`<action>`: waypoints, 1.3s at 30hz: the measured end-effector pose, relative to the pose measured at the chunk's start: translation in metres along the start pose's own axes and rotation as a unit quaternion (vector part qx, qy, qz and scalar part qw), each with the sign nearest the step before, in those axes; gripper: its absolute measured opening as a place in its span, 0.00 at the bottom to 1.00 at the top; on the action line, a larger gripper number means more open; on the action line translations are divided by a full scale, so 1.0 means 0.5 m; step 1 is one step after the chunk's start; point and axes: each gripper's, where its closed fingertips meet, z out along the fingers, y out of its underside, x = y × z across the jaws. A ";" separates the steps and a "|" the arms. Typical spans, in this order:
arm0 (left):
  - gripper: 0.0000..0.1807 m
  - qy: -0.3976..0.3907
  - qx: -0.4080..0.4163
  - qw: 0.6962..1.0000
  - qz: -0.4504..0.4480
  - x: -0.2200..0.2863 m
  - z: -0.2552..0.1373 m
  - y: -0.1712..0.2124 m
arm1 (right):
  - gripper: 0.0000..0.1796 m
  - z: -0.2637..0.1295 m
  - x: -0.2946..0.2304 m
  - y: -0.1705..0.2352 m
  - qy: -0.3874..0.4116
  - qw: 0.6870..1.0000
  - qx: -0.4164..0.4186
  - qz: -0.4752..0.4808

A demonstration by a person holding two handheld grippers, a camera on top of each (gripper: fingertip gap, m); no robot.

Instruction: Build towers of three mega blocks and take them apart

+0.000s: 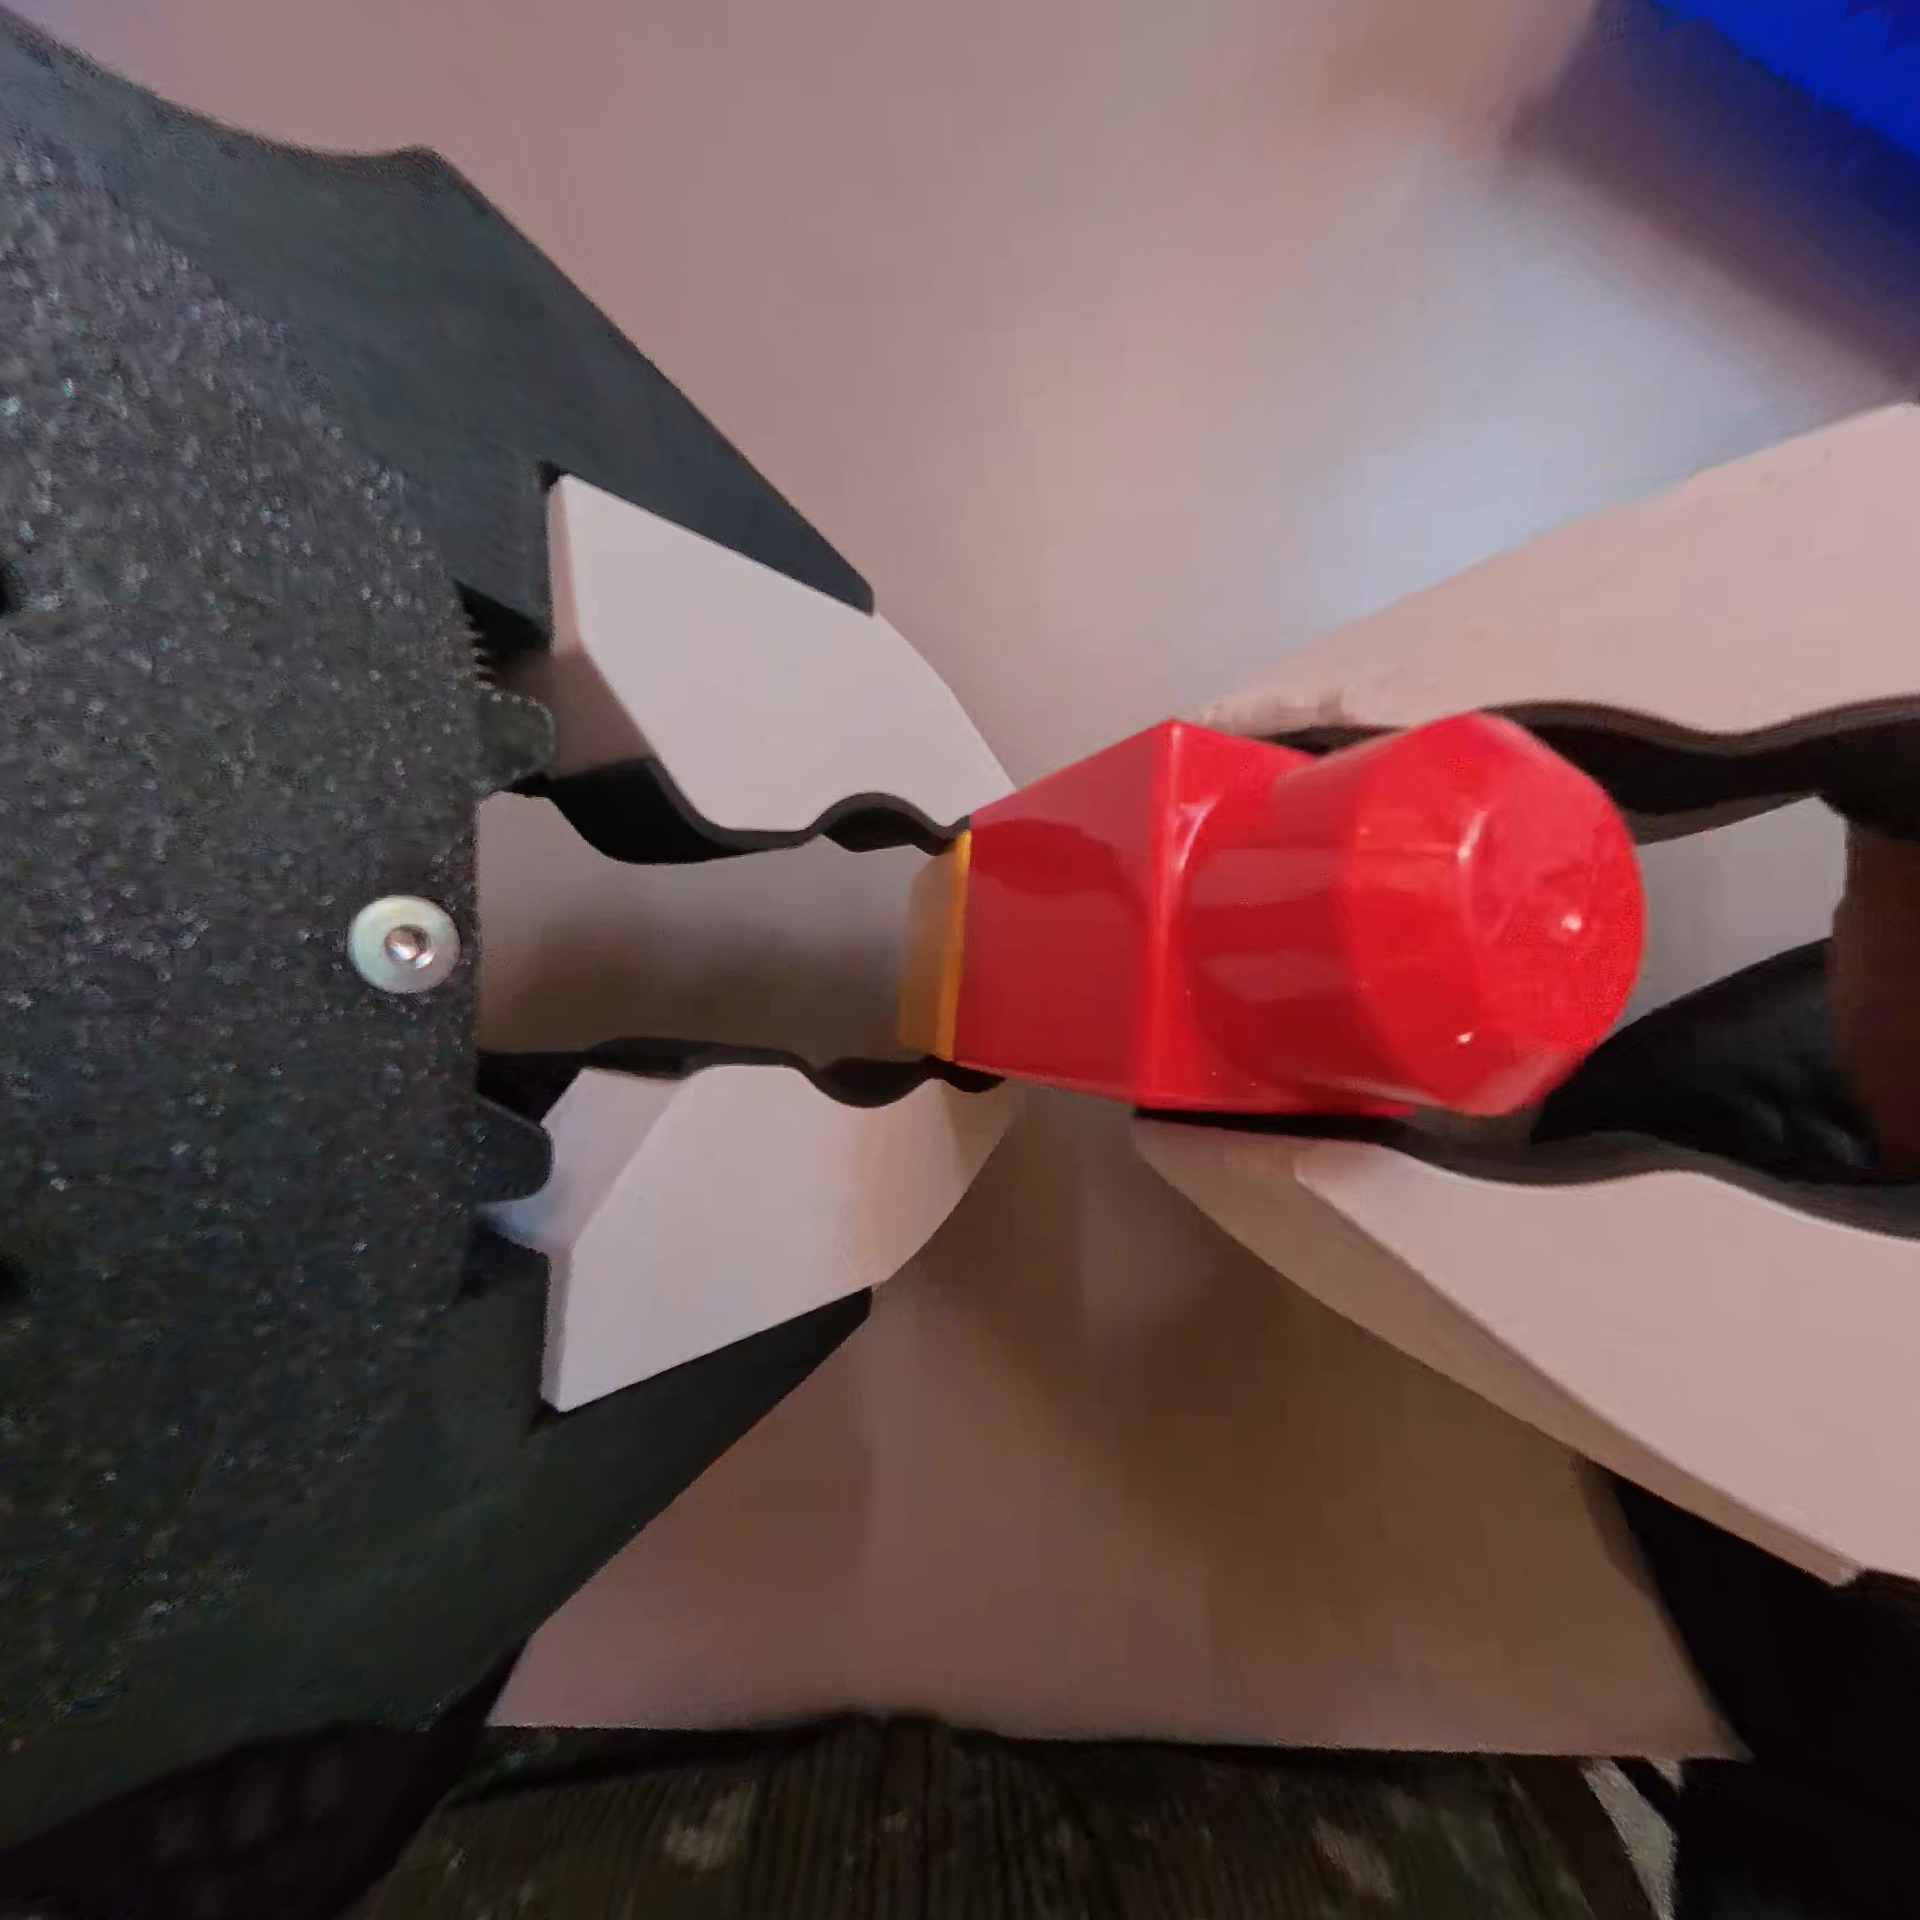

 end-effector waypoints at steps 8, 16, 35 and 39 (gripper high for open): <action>0.20 0.026 -0.016 1.000 0.001 0.012 -0.010 0.018 | 0.20 0.012 -0.010 0.036 -0.018 0.998 -0.053 0.009; 0.20 0.016 -0.048 0.999 -0.002 0.015 -0.004 0.030 | 0.20 0.028 -0.013 0.051 -0.016 0.997 -0.080 0.012; 0.20 0.005 0.142 0.990 -0.015 -0.012 -0.007 -0.038 | 0.27 0.026 0.027 0.034 0.028 0.999 -0.014 0.014; 0.20 0.004 0.151 0.989 -0.011 -0.010 -0.012 -0.040 | 0.21 0.024 0.017 0.029 0.021 1.000 -0.011 -0.003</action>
